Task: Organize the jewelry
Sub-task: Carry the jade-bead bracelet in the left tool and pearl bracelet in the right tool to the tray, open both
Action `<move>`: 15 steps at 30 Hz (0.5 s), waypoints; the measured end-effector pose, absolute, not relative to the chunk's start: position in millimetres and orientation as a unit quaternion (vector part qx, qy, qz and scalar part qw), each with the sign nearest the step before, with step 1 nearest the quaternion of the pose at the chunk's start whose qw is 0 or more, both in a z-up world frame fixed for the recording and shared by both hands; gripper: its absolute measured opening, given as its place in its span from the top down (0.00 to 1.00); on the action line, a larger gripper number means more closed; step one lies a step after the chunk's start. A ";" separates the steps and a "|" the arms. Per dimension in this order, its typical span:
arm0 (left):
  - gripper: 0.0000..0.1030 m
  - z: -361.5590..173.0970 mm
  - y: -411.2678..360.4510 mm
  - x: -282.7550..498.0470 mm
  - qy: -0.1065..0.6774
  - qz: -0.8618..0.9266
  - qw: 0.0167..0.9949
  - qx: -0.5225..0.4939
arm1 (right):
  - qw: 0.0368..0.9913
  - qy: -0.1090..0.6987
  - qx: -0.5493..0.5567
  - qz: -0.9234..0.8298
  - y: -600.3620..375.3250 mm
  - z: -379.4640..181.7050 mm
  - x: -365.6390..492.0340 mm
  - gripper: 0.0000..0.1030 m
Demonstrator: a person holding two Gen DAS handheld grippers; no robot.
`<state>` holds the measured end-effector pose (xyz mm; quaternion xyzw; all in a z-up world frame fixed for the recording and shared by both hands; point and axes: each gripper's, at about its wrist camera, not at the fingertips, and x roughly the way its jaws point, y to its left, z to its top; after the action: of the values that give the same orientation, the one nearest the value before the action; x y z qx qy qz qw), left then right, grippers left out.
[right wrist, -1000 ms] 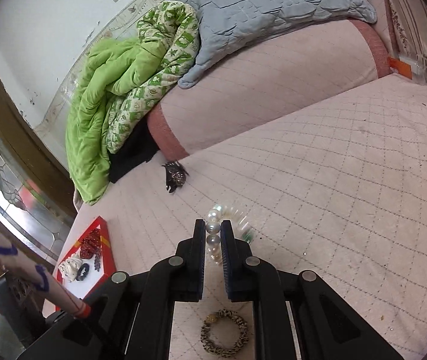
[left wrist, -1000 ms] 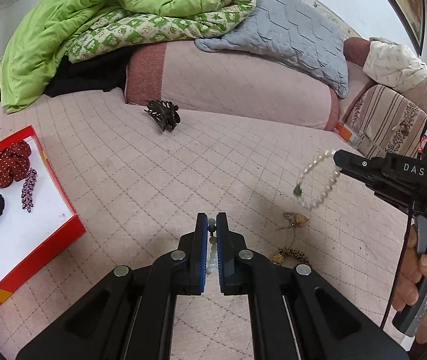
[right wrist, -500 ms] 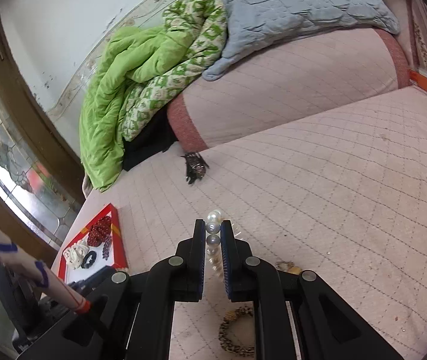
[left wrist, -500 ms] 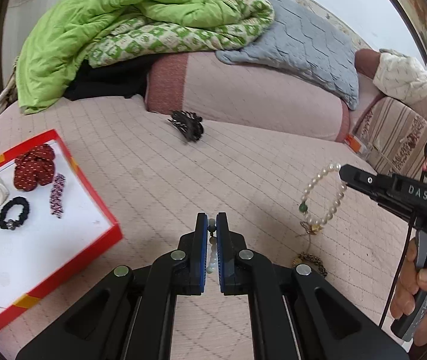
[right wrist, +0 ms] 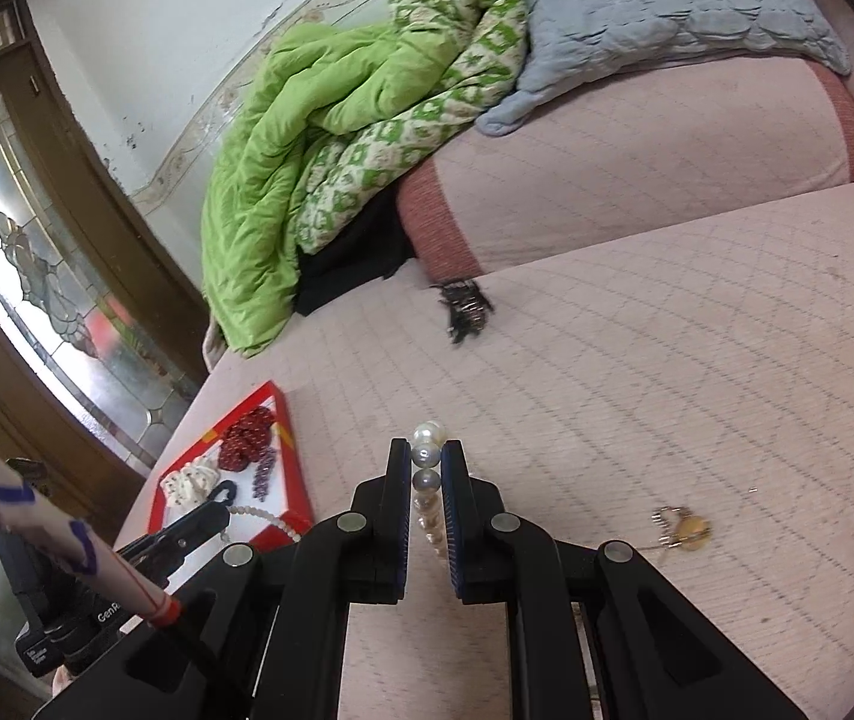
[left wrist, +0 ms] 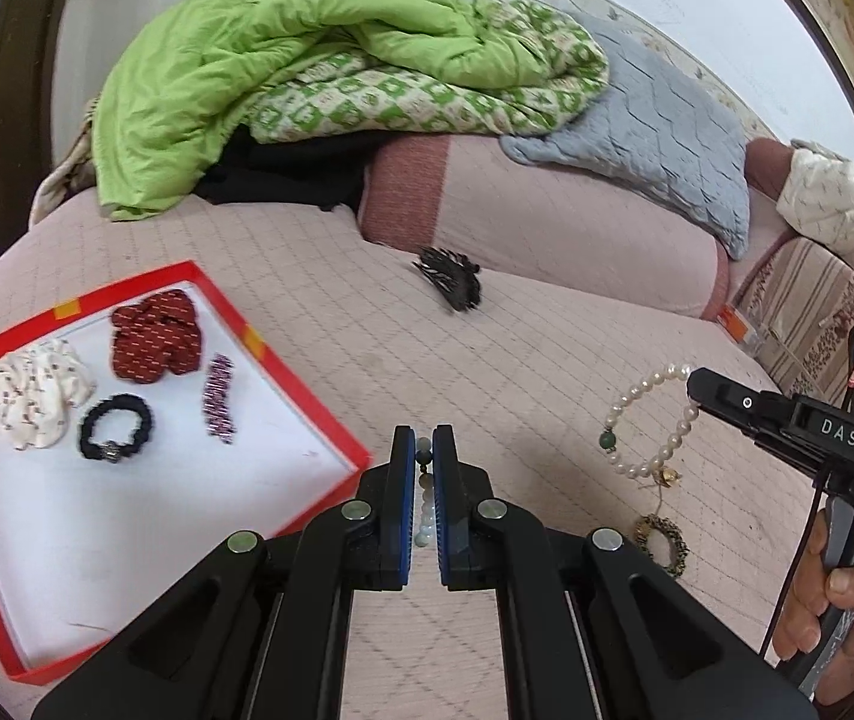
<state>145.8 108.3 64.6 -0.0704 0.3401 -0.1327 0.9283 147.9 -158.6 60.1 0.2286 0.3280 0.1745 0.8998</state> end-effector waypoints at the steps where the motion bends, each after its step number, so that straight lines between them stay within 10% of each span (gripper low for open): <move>1: 0.95 65.8 115.0 144.6 0.339 -0.129 0.929 -0.072 | 0.898 0.328 0.230 0.179 -154.6 60.9 148.4 0.89; 15: 0.95 68.4 204.6 135.0 0.336 -0.073 0.933 -0.106 | 0.876 0.334 0.210 0.276 -42.7 84.7 148.0 0.89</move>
<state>135.0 204.6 68.4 -0.1058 0.3359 -0.0726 0.9331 148.0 -42.7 84.8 0.2100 0.3342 0.2758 0.8764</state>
